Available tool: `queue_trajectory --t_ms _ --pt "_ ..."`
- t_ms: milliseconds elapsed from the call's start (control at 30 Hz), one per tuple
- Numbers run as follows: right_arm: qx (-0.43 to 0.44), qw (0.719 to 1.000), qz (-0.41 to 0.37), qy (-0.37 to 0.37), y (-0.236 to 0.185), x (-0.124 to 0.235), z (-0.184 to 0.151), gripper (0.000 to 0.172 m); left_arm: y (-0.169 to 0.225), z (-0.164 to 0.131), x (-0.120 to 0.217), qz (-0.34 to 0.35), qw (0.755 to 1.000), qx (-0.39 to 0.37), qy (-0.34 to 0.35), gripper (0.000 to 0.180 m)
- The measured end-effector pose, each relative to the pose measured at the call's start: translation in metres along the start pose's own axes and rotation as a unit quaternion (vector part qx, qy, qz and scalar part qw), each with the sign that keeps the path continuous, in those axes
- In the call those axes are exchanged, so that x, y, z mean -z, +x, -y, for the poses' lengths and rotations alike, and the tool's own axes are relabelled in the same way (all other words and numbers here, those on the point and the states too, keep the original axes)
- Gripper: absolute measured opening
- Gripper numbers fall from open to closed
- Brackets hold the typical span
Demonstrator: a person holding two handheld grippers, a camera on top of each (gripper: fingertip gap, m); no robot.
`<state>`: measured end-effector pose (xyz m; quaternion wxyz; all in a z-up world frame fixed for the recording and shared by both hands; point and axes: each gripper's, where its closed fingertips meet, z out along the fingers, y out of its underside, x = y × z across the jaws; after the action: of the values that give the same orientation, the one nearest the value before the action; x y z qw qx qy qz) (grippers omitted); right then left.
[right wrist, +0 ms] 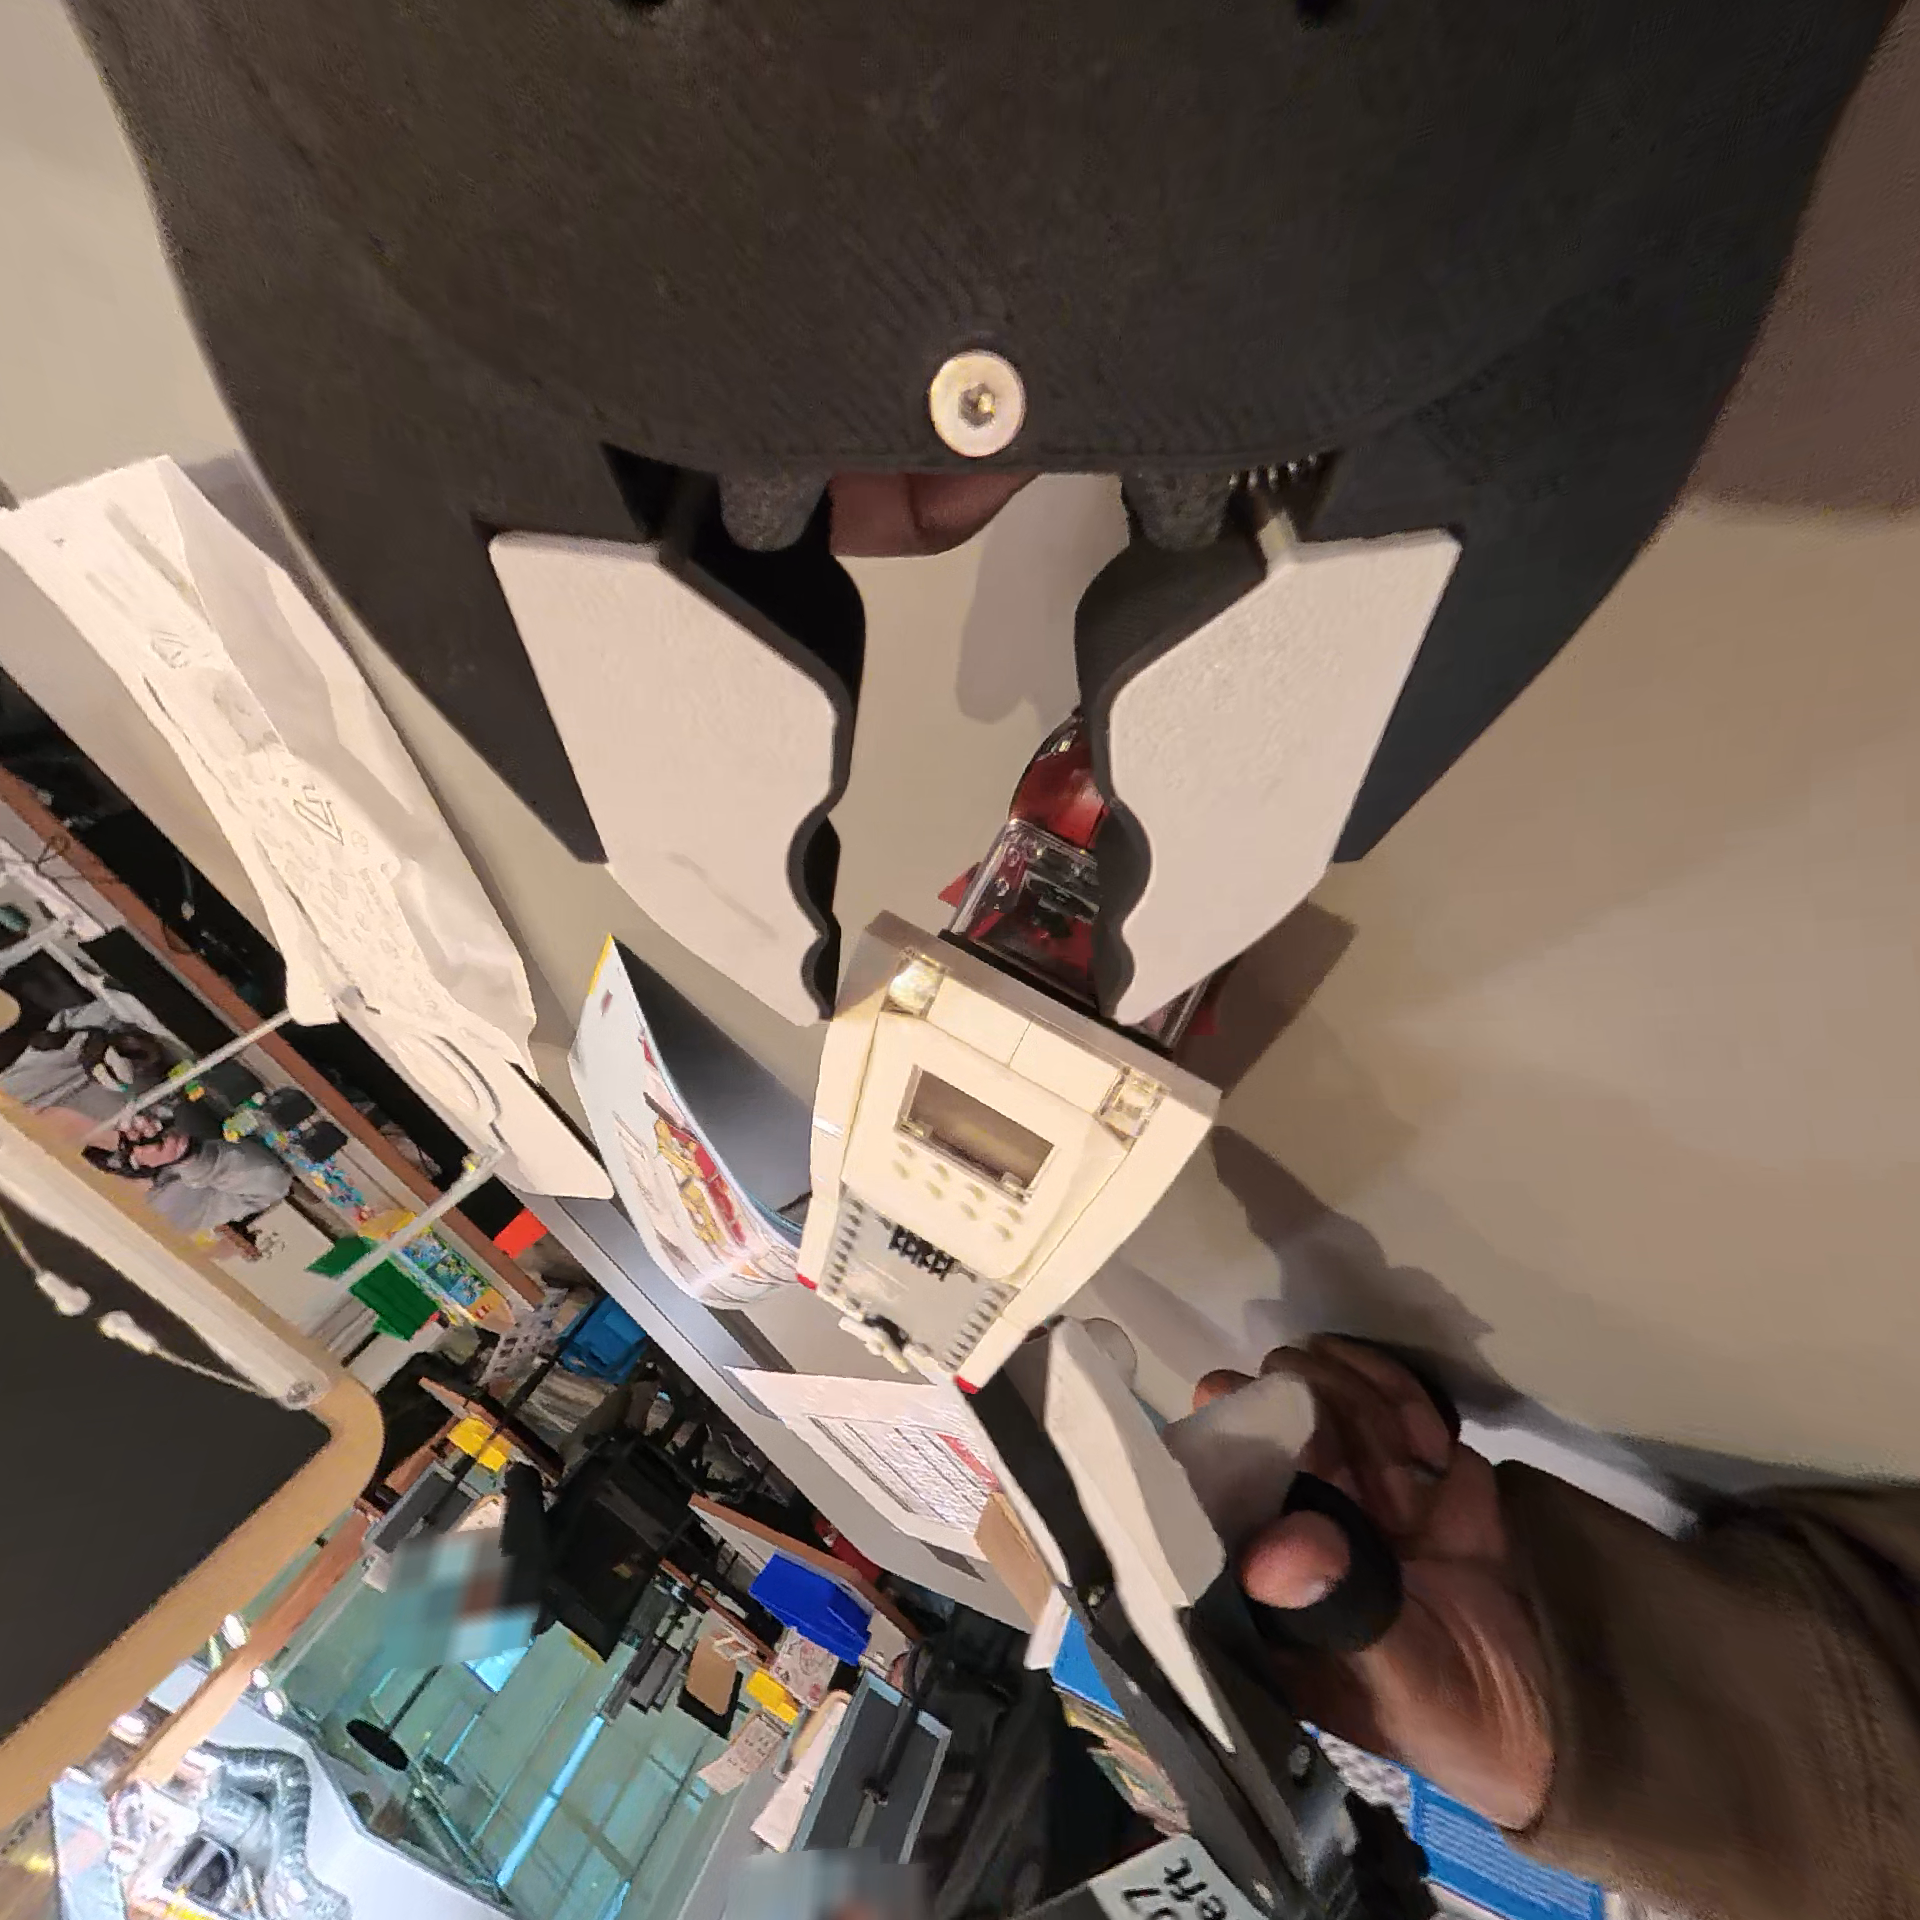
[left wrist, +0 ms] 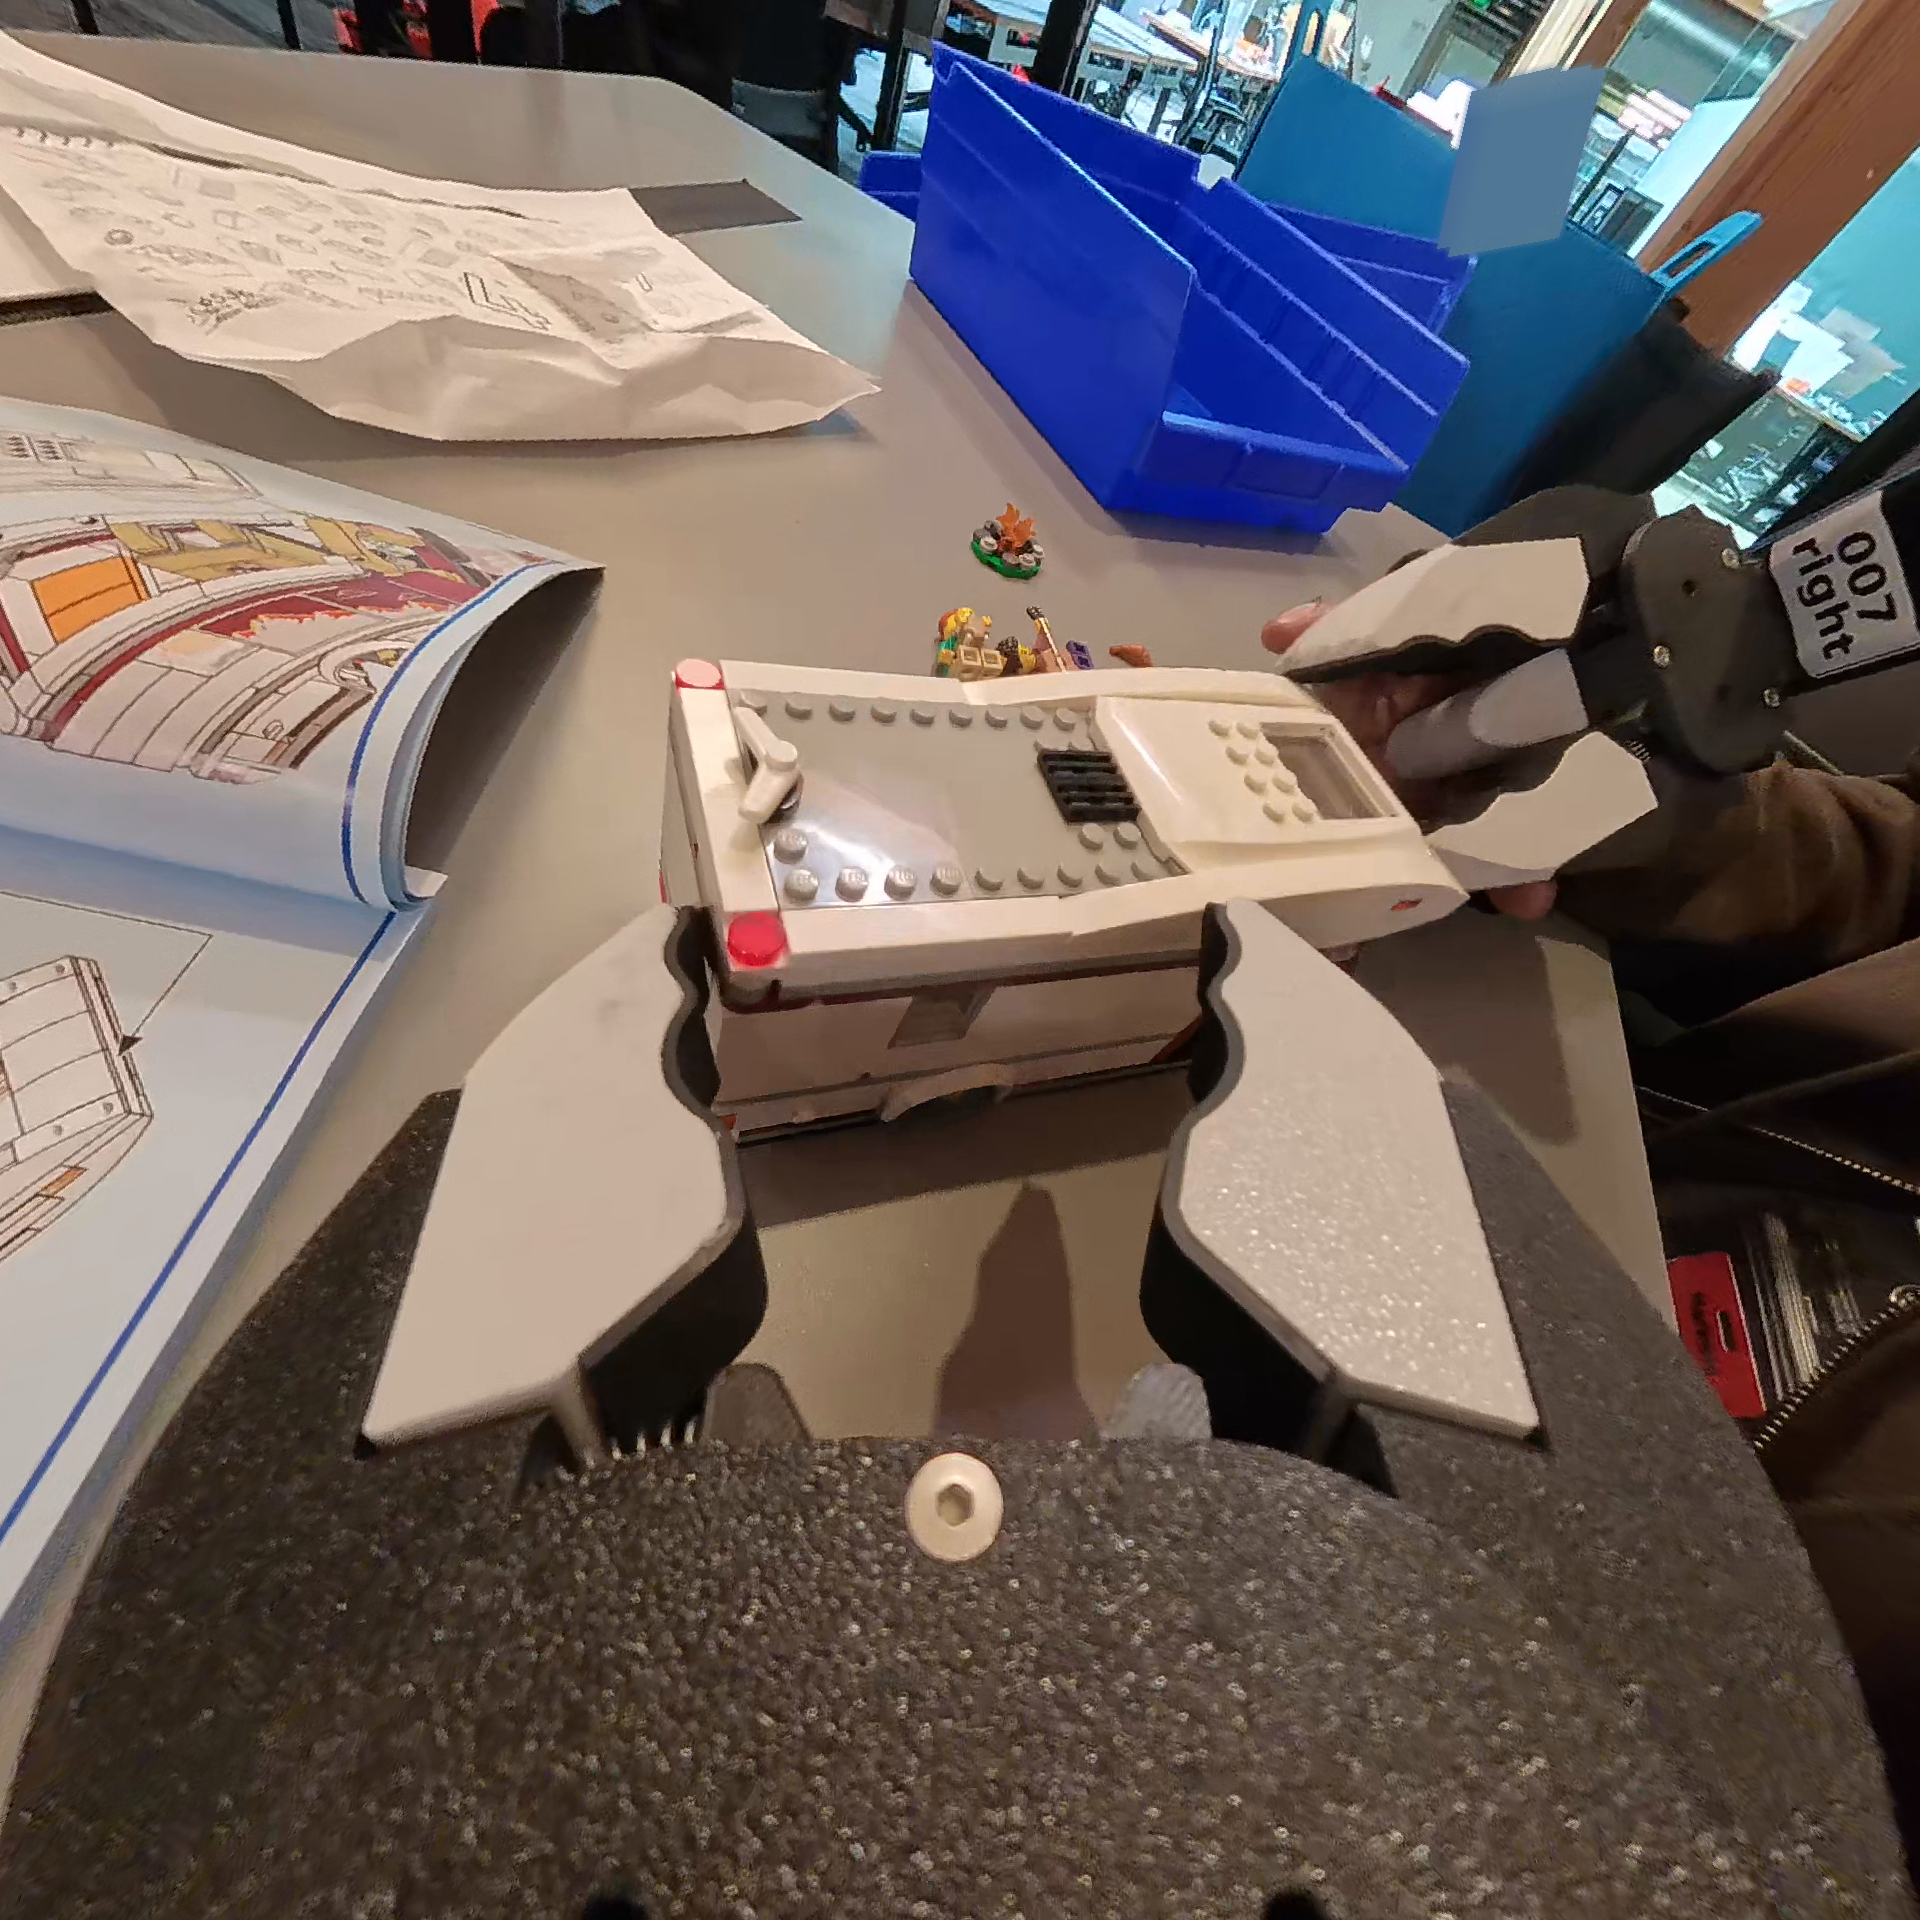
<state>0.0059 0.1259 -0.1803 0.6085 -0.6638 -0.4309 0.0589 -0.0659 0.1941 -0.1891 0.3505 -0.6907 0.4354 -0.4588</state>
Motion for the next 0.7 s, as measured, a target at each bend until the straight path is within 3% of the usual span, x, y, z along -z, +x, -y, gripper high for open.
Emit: queue_trajectory --t_ms 333,700 --pt "0.068 0.997 0.014 -0.021 -0.011 -0.01 -0.004 0.079 -0.004 -0.003 -0.004 0.0 1.0 0.024 -0.015 0.092" --pt "0.018 0.999 0.022 -0.028 -0.013 -0.001 -0.002 0.081 0.014 -0.022 -0.012 0.027 0.992 -0.096 -0.079 0.08"
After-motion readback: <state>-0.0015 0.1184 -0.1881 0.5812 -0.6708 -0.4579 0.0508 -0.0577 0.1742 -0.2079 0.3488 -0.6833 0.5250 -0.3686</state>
